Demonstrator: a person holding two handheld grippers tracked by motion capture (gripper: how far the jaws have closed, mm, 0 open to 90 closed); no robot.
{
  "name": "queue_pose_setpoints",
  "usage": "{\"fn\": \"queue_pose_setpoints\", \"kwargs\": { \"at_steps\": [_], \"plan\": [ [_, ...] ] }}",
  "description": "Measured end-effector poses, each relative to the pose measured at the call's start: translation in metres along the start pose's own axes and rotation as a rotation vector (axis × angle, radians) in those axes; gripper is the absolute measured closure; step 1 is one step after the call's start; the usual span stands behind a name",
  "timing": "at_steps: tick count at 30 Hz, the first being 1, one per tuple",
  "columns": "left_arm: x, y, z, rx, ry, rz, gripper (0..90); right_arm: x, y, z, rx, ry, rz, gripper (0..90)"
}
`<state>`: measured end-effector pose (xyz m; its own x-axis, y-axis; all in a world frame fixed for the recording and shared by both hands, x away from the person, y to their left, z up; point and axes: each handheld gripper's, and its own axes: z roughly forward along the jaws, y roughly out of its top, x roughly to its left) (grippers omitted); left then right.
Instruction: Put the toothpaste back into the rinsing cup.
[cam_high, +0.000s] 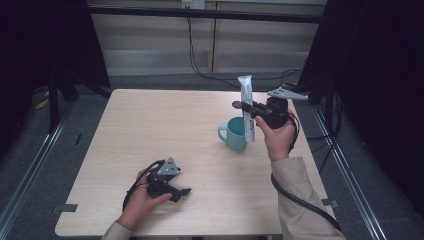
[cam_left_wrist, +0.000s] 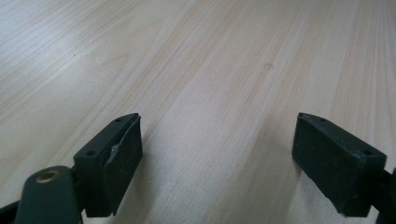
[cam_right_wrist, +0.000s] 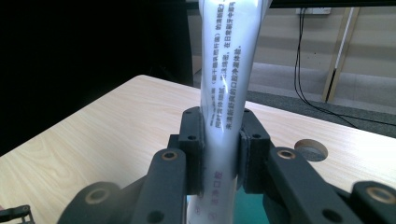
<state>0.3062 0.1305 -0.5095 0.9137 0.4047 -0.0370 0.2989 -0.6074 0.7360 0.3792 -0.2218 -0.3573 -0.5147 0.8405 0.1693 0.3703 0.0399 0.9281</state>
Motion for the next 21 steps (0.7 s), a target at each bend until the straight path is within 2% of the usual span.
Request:
{"fn": "queue_pose_setpoints", "kwargs": {
  "at_steps": [16,21],
  "plan": [
    [0.0,0.0,0.0,0.002,0.001,0.004,16.0,-0.006,0.007,0.009,-0.021,-0.011,0.025,74.8],
    [0.0,0.0,0.0,-0.002,0.001,0.003,16.0,-0.006,0.009,0.013,-0.025,-0.013,0.015,74.8]
  ]
}}
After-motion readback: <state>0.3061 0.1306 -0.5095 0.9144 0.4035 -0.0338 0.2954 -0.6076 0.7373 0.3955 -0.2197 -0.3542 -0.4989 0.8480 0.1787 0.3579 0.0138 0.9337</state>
